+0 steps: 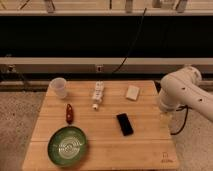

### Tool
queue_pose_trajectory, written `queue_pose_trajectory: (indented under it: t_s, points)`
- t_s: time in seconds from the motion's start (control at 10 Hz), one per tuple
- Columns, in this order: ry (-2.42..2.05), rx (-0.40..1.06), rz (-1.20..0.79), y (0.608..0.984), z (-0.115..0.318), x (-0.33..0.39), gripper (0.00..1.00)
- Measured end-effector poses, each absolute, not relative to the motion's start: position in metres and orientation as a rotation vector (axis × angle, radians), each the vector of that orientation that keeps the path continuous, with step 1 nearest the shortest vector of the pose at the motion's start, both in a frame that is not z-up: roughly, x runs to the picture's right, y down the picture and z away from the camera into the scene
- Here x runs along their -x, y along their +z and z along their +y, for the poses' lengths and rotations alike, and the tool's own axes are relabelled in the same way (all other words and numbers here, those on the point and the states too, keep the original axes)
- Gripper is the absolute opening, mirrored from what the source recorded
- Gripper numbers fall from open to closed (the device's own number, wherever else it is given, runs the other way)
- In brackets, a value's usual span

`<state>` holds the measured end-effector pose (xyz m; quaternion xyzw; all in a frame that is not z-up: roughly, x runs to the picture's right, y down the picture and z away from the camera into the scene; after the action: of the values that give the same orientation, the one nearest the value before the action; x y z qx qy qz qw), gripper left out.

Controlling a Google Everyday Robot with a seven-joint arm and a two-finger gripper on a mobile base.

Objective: Push the eraser across the table

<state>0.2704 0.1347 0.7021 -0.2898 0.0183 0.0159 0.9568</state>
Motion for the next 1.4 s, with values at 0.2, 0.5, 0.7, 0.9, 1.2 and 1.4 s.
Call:
queue_pose_trajectory:
  t_s: [0.2,0.5,0.7,0.9,1.2,1.4]
  points:
    - [0.029,0.592,0.036,0.703,0.138,-0.268,0.8]
    - [0.028,0.601,0.031,0.718,0.158,-0.26,0.8]
    - [0.027,0.605,0.027,0.721,0.164,-0.257,0.8]
    - [0.037,0.613,0.02,0.726,0.173,-0.257,0.8]
    - [0.046,0.625,0.015,0.737,0.187,-0.254,0.8]
    - [0.051,0.63,0.011,0.74,0.19,-0.253,0.8]
